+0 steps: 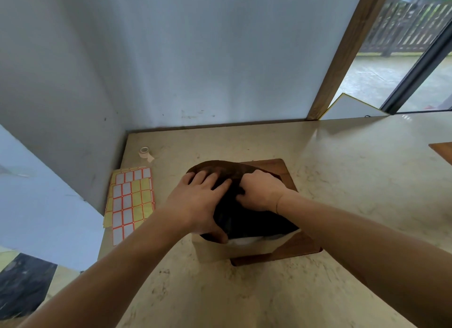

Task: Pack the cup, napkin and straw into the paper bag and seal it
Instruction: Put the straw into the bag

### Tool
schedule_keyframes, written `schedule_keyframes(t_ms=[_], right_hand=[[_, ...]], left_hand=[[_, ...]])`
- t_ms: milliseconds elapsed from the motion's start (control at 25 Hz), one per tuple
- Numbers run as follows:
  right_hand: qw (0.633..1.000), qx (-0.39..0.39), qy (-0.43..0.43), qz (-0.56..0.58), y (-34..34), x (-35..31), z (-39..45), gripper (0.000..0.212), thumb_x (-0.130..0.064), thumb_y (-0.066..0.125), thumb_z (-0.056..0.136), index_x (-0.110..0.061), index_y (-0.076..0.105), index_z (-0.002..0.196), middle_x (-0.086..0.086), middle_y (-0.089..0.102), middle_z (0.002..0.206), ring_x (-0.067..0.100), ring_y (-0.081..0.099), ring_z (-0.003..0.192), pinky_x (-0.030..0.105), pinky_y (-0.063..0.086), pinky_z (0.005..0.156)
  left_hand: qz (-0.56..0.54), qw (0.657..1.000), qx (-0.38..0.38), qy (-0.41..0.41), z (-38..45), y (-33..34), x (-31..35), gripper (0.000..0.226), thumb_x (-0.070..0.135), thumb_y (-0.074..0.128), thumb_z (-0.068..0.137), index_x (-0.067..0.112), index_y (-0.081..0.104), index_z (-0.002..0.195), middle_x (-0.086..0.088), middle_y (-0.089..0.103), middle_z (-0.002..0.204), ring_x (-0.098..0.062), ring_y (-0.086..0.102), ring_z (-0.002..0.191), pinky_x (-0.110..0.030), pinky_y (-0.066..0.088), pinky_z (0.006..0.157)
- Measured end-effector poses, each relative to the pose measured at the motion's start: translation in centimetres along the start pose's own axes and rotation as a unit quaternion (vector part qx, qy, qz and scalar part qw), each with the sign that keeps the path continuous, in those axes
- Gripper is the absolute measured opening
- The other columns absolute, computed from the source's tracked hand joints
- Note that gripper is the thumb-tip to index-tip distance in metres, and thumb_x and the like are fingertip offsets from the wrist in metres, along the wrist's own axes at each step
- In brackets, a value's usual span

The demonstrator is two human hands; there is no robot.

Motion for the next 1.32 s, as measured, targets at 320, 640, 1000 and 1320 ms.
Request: schedule_keyframes(t_ms=[320, 640, 1000, 1320], right_hand=[[0.989, -0.139, 0.046, 0.025, 3.3, 1.4, 2.9, 0.016, -0.025, 0.053, 0.093, -0.015, 0.061, 0.101, 0.008, 0.060, 0.090, 0.019, 0.053, 0.072, 0.032, 0.045, 0.072], [0.987, -0.156, 0.035, 0.002, 6.3, 2.2, 3.9, 0.035, -0.015, 0.053, 0.094, -0.013, 0.054, 0.129, 0.014, 0.060, 0.126, 0.031, 0.057, 0.113, 0.037, 0.044, 0.093], [0.982, -0.188, -0.010, -0.014, 6.5, 1.9, 3.7, 0.051, -0.013, 0.055, 0.094, -0.012, 0.040, 0.143, 0.015, 0.050, 0.140, 0.032, 0.047, 0.127, 0.038, 0.035, 0.105], [0.987, -0.156, -0.035, -0.031, 3.7, 1.1, 1.6, 0.031, -0.011, 0.055, 0.093, -0.009, 0.060, 0.124, 0.014, 0.064, 0.119, 0.029, 0.061, 0.106, 0.037, 0.048, 0.093]], left_hand=[[0.002, 1.000, 0.008, 0.004, -0.1, -0.2, 0.3, 0.124, 0.085, 0.059, 0.055, 0.037, -0.004, 0.150, 0.000, 0.008, 0.162, -0.025, -0.001, 0.145, -0.045, -0.007, 0.114], [-0.002, 1.000, 0.001, 0.003, 0.0, -0.5, 0.6, 0.123, 0.083, 0.061, 0.056, 0.039, -0.004, 0.150, -0.001, 0.007, 0.162, -0.026, -0.002, 0.146, -0.046, -0.007, 0.115], [-0.006, 1.000, -0.002, 0.004, -0.1, -0.7, 0.7, 0.119, 0.083, 0.061, 0.059, 0.038, -0.002, 0.150, -0.001, 0.007, 0.162, -0.026, -0.001, 0.146, -0.045, -0.007, 0.115], [-0.008, 1.000, -0.018, 0.001, 0.0, -0.8, 0.3, 0.120, 0.083, 0.061, 0.057, 0.040, -0.002, 0.149, 0.001, 0.008, 0.162, -0.025, -0.001, 0.146, -0.046, -0.007, 0.115]])
Point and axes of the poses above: each hand's wrist, its own z-axis towards the middle knuckle, its own y-axis out of the palm, x = y × z, the point moved 1 cm from there along z, towards the middle knuckle
